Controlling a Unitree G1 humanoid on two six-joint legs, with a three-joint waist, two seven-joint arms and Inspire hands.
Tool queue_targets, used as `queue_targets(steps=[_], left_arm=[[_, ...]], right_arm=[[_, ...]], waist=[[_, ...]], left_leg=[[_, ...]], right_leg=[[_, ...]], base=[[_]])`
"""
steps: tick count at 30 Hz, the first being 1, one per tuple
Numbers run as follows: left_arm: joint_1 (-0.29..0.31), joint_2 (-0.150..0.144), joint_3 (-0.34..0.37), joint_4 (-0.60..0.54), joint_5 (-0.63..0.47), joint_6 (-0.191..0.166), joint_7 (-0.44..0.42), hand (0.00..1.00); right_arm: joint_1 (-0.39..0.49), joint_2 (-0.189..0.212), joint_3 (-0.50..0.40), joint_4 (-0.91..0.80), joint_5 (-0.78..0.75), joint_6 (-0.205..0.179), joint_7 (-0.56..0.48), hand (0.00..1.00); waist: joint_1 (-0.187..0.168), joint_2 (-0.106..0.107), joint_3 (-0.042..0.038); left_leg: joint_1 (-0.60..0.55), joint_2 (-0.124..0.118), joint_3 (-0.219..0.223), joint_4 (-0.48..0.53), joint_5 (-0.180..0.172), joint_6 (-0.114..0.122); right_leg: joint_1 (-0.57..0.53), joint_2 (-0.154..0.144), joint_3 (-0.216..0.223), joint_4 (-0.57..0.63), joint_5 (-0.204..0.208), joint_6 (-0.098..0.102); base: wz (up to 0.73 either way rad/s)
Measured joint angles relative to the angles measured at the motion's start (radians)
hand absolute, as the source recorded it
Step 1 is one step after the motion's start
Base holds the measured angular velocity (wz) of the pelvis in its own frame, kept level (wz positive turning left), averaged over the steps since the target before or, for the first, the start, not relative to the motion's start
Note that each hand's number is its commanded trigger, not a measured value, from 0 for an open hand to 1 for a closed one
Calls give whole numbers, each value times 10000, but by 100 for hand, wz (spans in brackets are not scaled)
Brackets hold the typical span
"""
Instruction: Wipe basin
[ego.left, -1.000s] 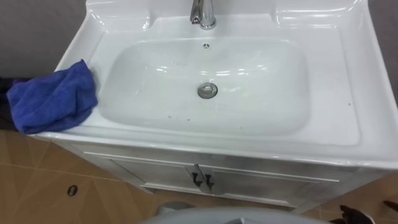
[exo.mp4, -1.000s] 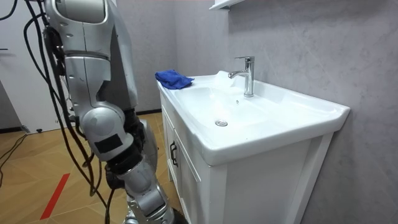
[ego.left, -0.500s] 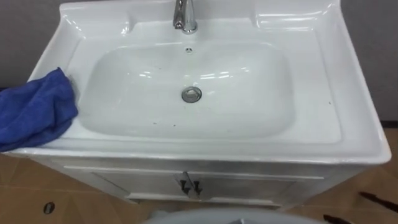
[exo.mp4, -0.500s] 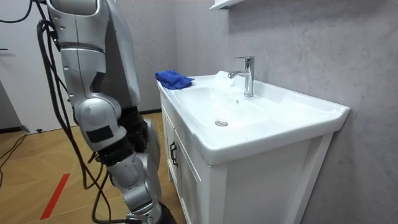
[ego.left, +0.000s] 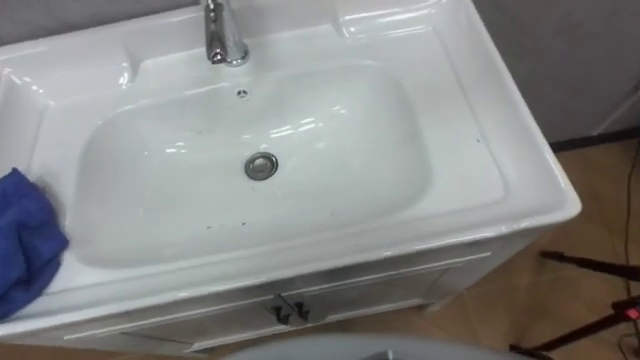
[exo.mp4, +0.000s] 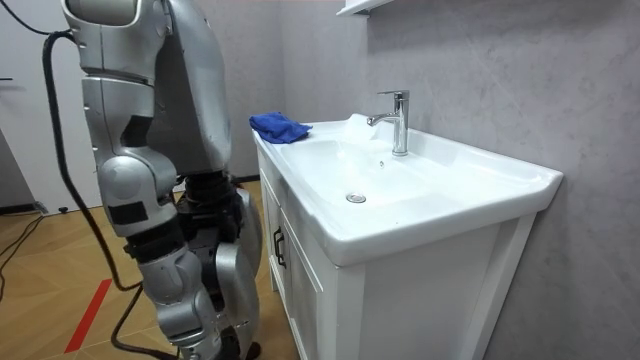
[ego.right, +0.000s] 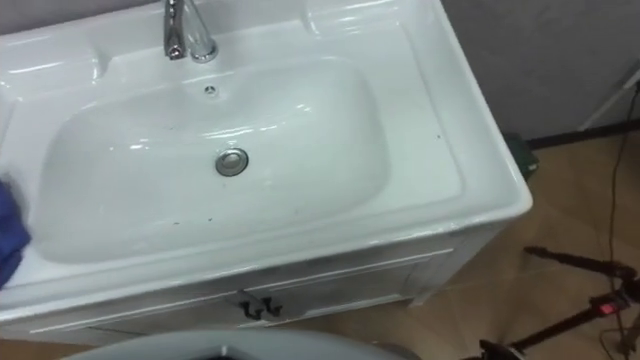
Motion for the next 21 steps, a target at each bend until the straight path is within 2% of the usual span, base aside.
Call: queue_targets(steps=[4, 8, 17, 21], left_arm=[[-47, -34, -394, 68, 39, 155, -475, 0], [-60, -37, -671, 138, 147, 218, -812, 0], [-52, -18, -1020, 214, 385, 459, -1226, 0], [-62, -8, -1189, 195, 703, 537, -1388, 0]], right_arm=[[-30, 241, 43, -4, 32, -123, 90, 0], [-59, 367, 382, 59, 16, -130, 87, 0], [-13, 390, 786, 70, -14, -79, -124, 0], [-18, 393, 774, 83, -204, 127, -118, 0]], waist=[[-86, -123, 53], [-161, -291, 54], [-332, -266, 54], [-343, -245, 44]], left_leg=[[-3, 10, 127, -26, -32, 39], [-53, 14, 182, -98, -50, 39], [15, 29, 434, -95, -195, 150], [30, 14, 474, -85, -251, 241]], right_leg=[[-99, 24, 220, 0, 13, 22], [-206, 26, 260, 1, 28, 47], [-147, 38, 471, 5, 112, 186], [-143, 23, 483, 19, 171, 283]], base=[[-18], [0], [-6], [0]])
